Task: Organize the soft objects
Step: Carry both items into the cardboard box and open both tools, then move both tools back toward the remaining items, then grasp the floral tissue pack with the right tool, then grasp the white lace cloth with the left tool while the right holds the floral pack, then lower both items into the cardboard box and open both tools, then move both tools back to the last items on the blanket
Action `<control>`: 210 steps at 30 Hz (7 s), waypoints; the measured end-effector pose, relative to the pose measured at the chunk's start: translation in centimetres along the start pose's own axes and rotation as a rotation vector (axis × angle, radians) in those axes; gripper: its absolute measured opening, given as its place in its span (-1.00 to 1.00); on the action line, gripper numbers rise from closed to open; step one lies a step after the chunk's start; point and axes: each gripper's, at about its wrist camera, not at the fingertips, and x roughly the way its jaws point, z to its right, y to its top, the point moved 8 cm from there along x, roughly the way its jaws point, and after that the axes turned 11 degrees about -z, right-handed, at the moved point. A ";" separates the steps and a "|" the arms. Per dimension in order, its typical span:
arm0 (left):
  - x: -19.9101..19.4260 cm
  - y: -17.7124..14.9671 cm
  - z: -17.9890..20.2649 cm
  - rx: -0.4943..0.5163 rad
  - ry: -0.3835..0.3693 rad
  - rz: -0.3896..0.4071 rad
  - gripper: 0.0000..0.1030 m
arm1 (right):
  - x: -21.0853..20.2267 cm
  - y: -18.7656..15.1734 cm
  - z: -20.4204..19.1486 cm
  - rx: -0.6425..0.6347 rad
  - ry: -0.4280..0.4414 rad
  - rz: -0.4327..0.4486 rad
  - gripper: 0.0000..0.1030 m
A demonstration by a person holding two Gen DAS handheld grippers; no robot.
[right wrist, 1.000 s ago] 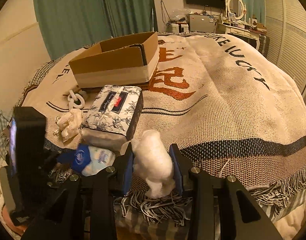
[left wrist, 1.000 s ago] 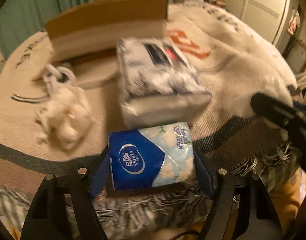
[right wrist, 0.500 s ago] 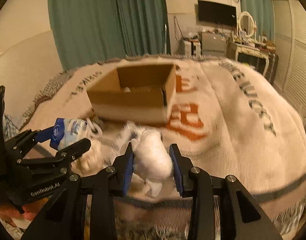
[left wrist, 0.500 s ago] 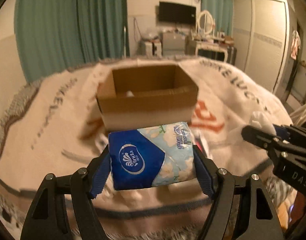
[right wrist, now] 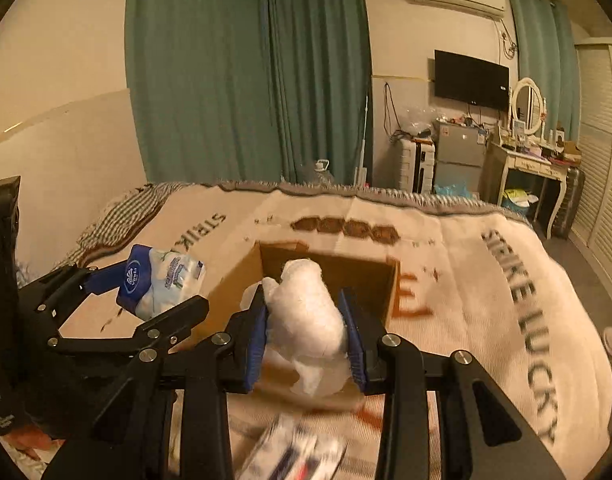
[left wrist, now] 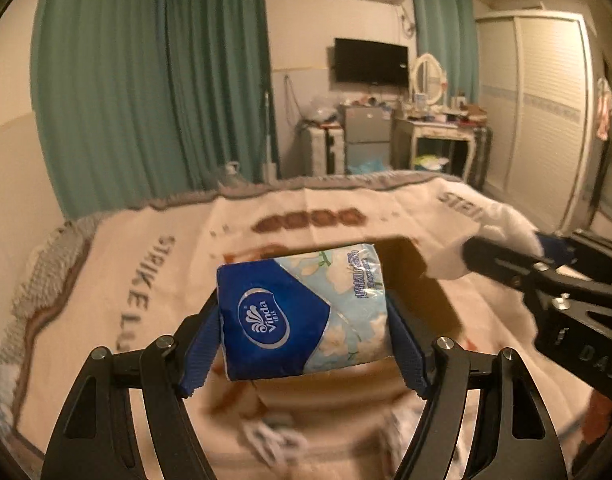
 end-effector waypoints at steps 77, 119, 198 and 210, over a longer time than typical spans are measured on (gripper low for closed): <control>-0.2 -14.4 -1.7 -0.072 0.056 -0.164 0.83 | 2.3 -16.3 1.3 0.198 -0.062 -0.198 1.00; 4.9 -21.1 3.6 0.125 -0.084 -0.363 -0.60 | 4.7 -20.4 -0.1 0.129 0.039 -0.309 0.09; -5.8 -2.9 -4.1 0.101 -0.015 0.039 0.64 | -5.8 -3.5 -2.4 0.043 -0.106 0.031 1.00; 1.1 -8.4 -7.9 0.187 -0.024 -0.137 0.64 | 4.9 -9.9 -8.0 0.039 -0.030 -0.148 1.00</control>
